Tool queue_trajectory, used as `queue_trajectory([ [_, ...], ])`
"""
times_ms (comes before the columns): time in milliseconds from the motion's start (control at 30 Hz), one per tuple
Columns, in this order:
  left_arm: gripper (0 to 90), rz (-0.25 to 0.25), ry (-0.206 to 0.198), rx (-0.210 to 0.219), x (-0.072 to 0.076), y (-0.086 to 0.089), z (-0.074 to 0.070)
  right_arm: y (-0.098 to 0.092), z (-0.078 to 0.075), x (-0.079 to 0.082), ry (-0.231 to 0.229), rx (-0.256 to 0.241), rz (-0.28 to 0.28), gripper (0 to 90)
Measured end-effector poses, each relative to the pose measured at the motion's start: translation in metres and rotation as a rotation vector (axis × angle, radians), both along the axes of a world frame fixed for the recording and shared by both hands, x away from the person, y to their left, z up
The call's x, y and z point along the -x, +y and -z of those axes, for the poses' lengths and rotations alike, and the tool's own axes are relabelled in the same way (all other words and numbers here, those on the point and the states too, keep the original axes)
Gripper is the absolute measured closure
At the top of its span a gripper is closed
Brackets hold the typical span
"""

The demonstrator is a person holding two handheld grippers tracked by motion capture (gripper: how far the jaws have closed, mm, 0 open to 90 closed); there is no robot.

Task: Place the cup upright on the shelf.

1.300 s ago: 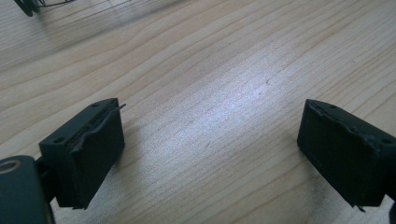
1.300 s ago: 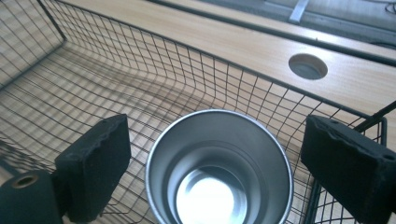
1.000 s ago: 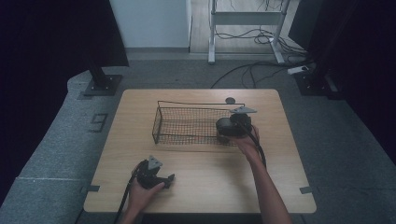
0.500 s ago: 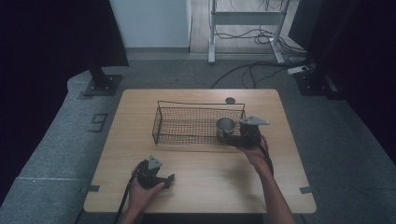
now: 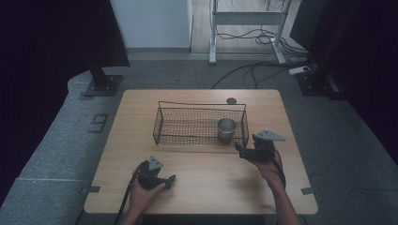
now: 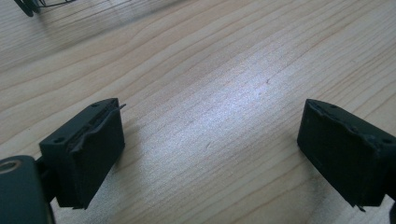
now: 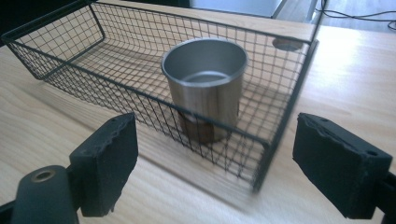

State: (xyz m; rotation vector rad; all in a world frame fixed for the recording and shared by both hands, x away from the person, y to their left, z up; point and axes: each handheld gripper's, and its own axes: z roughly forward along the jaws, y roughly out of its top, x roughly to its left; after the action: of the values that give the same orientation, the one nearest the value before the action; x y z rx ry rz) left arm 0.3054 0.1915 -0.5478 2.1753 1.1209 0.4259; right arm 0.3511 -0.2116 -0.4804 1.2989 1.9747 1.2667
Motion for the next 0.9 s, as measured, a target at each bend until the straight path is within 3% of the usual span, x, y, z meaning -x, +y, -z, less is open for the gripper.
queue_trajectory([
  [400,7.3,0.0,0.0,0.0,0.0,0.0,0.0,-0.025,0.026,0.036,0.012,-0.038,0.026,14.7],
  [500,7.3,0.0,0.0,0.001,0.0,0.0,0.0,-0.029,0.033,0.04,0.029,-0.012,0.035,14.7],
  [900,7.3,0.0,0.0,0.0,0.0,0.0,0.0,-0.04,0.05,0.042,0.065,-0.004,0.053,14.9],
])
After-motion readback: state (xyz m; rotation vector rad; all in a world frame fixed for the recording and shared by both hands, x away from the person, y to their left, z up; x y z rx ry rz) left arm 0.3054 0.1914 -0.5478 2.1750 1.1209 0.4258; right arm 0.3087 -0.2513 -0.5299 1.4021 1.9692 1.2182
